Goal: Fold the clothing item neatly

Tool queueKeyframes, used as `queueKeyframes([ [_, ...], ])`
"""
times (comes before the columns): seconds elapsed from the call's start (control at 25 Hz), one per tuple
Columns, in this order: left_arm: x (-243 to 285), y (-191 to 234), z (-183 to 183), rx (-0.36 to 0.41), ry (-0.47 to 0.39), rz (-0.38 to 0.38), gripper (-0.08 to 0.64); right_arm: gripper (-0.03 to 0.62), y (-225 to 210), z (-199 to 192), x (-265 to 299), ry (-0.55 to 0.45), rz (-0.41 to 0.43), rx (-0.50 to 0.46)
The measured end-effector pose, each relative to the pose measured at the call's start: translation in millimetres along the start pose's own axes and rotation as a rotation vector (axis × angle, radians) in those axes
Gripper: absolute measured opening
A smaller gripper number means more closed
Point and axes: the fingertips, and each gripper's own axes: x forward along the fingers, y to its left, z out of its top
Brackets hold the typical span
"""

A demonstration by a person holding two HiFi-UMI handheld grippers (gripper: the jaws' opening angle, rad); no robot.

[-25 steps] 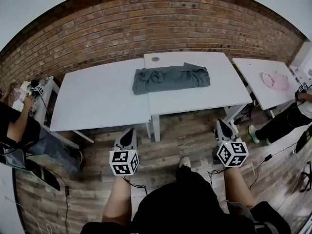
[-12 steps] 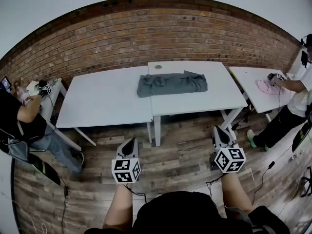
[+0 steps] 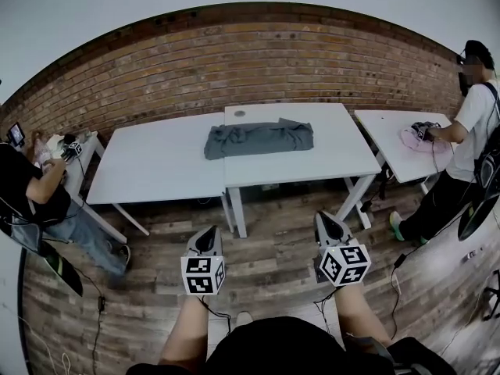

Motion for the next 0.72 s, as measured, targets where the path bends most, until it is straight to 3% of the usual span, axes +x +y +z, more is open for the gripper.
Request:
queueKeyframes([
  [0.08, -3, -16, 3, 0.006, -0.005, -0.008, -0.002, -0.002, 2, -2, -5, 0.011, 0.021, -0.013],
  [0.36, -16, -36, 30, -0.156, -0.055, -0.040, -0.002, -0.002, 2, 6, -18, -0.022, 0.078, 0.023],
  [0.72, -17, -46, 55, -0.075, -0.085, 0.014, -0.002, -0.002, -2, 2, -14, -0.009, 0.113, 0.008],
])
